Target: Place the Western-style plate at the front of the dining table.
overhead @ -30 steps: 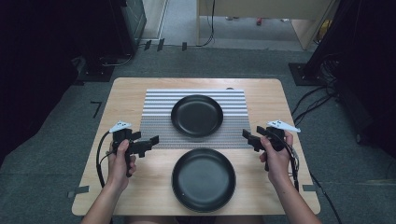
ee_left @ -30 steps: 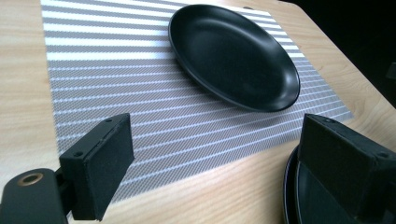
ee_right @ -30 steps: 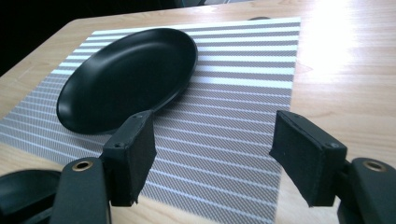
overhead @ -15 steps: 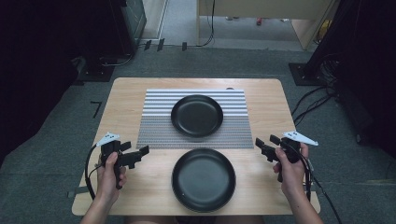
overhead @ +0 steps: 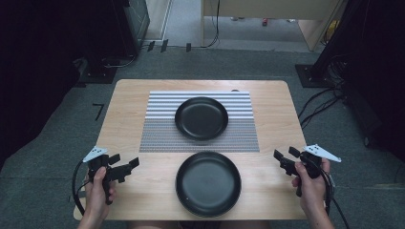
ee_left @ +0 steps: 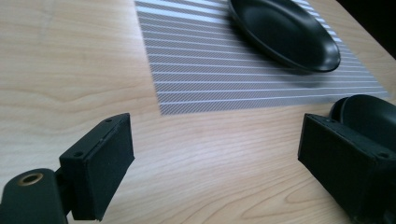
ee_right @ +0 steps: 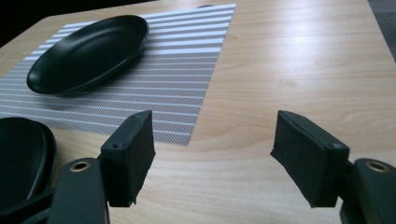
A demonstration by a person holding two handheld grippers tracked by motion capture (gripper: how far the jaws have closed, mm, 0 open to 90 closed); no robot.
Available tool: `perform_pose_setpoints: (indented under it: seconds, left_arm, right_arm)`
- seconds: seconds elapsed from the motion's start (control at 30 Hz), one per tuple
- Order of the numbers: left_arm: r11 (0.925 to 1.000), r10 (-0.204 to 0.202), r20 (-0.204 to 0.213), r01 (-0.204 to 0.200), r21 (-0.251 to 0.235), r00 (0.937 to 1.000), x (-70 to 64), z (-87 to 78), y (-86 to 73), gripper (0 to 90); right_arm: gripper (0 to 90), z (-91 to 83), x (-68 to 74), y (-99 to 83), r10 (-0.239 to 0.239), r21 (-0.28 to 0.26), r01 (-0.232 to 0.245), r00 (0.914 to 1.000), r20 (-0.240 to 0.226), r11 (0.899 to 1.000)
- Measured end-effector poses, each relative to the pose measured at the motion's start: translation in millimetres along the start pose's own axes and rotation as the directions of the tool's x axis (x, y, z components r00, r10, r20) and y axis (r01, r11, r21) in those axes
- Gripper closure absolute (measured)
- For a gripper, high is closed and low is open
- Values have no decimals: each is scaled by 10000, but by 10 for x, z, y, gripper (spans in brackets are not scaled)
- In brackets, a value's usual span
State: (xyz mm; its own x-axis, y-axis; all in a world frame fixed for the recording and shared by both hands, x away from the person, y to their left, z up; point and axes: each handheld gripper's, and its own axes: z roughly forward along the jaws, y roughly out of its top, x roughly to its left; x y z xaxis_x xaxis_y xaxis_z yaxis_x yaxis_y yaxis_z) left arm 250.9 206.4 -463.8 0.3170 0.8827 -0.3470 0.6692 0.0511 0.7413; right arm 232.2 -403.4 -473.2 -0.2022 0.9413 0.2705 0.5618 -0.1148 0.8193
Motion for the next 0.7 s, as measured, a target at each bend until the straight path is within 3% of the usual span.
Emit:
perform_pose_setpoints:
  seconds: [0.47, 0.7]
  left_arm:
    - [9999, -147, -826, 150, 36, 9965, 244, -150, -262, 100]
    - [9998, -63, -1399, 91, 190, 9902, 387, -231, -409, 101]
  right_arm:
    - [280, -227, -254, -217, -26, 28, 25, 9984, 561, 10000]
    - [274, -307, -354, -347, -37, 229, 19, 9967, 811, 9997]
